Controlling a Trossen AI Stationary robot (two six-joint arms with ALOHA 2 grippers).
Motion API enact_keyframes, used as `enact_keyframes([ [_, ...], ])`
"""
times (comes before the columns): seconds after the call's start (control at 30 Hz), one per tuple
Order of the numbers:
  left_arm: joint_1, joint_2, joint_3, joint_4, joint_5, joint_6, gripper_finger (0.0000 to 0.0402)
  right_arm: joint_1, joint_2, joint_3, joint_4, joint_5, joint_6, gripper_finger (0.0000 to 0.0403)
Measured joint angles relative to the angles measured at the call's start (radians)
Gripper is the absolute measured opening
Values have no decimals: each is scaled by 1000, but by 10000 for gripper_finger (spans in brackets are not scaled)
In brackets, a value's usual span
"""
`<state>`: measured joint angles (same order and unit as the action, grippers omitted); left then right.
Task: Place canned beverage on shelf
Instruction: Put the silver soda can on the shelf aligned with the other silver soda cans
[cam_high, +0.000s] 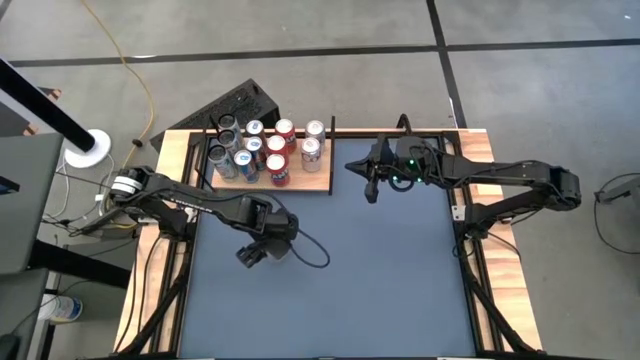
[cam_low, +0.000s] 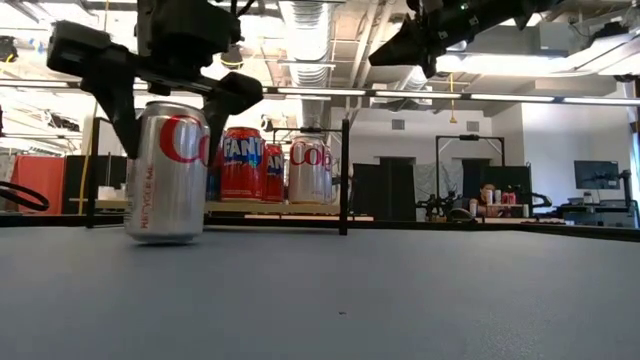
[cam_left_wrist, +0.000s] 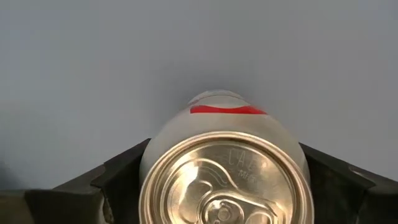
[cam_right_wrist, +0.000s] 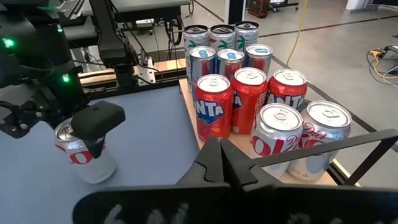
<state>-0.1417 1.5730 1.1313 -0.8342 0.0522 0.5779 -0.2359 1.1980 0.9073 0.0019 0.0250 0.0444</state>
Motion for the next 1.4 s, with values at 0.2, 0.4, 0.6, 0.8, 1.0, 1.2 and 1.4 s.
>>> enact_keyframes([
  [0.2, -16, 0, 0, 6, -34, -64, 337, 0, 0, 0, -3, 0, -7, 0],
  [0.4, -22, -5, 47, -32, -33, -131, 338, 0, 0, 0, -6, 0, -19, 0],
  [0.6, -22, -6, 127, -101, -35, -155, 339, 0, 0, 0, -27, 0, -23, 0],
  [0.8, -2, -12, 181, -81, -39, -159, 339, 0, 0, 0, -28, 1, -27, 0],
  [1.0, 28, -12, 295, -169, -62, -277, 339, 1, 0, 0, -34, 0, -27, 0],
  [1.2, 76, -12, 419, -268, -126, -624, 339, 1, 0, 0, -43, 0, -33, 0],
  [1.4, 99, -8, 420, -375, -46, -1190, 339, 7, 0, 0, -77, -1, -36, 0],
])
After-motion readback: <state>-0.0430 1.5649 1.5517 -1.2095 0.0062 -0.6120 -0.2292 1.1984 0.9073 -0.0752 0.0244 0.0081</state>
